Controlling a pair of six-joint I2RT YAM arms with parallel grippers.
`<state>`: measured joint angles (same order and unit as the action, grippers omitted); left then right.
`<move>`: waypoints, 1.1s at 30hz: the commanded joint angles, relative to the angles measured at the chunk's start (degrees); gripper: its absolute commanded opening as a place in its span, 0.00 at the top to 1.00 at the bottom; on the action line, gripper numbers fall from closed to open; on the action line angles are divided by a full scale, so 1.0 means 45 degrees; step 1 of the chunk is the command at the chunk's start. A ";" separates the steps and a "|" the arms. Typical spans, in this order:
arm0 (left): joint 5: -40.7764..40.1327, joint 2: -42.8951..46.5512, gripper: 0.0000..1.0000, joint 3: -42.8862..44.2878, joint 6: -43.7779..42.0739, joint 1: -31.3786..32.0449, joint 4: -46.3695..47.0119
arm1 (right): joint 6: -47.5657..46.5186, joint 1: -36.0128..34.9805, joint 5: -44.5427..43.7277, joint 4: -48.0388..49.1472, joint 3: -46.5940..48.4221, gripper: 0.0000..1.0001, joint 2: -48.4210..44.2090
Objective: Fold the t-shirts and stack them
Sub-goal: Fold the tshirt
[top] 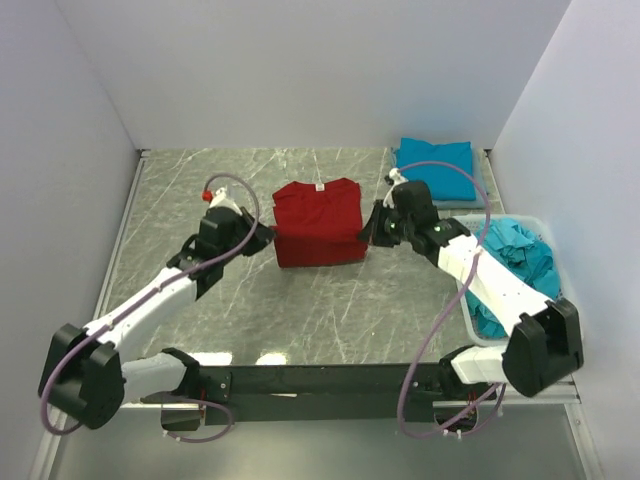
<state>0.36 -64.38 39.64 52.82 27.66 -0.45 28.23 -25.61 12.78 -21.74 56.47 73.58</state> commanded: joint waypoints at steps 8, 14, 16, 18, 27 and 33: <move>0.0895 -0.2350 1.00 0.3338 -0.1386 -0.1614 0.0705 | -0.1019 0.1821 0.3526 -0.0287 0.2958 1.00 0.2395; 0.1502 -0.3464 1.00 0.4432 -0.1425 -0.2103 0.0959 | -0.1253 0.2427 0.4640 -0.0677 0.4247 1.00 0.3587; 0.1676 -0.3758 1.00 0.4783 -0.1464 -0.2298 0.0997 | -0.1331 0.2545 0.4894 -0.0871 0.4716 1.00 0.4075; 0.1853 -0.4246 0.99 0.5018 -0.1522 -0.2396 0.1076 | -0.1332 0.2701 0.5051 -0.0970 0.5144 1.00 0.4409; 0.2595 -0.6589 1.00 0.6776 -0.1776 -0.2924 0.1350 | -0.1136 0.3228 0.6125 -0.0794 0.6628 1.00 0.6576; 0.2851 -0.8308 1.00 0.8102 -0.1874 -0.3178 0.1876 | -0.1214 0.3522 0.6242 -0.0795 0.8034 1.00 0.8256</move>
<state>12.71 -99.70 71.57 46.11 14.48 3.40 23.46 -10.90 39.33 -25.34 88.01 108.75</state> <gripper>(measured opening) 0.012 0.023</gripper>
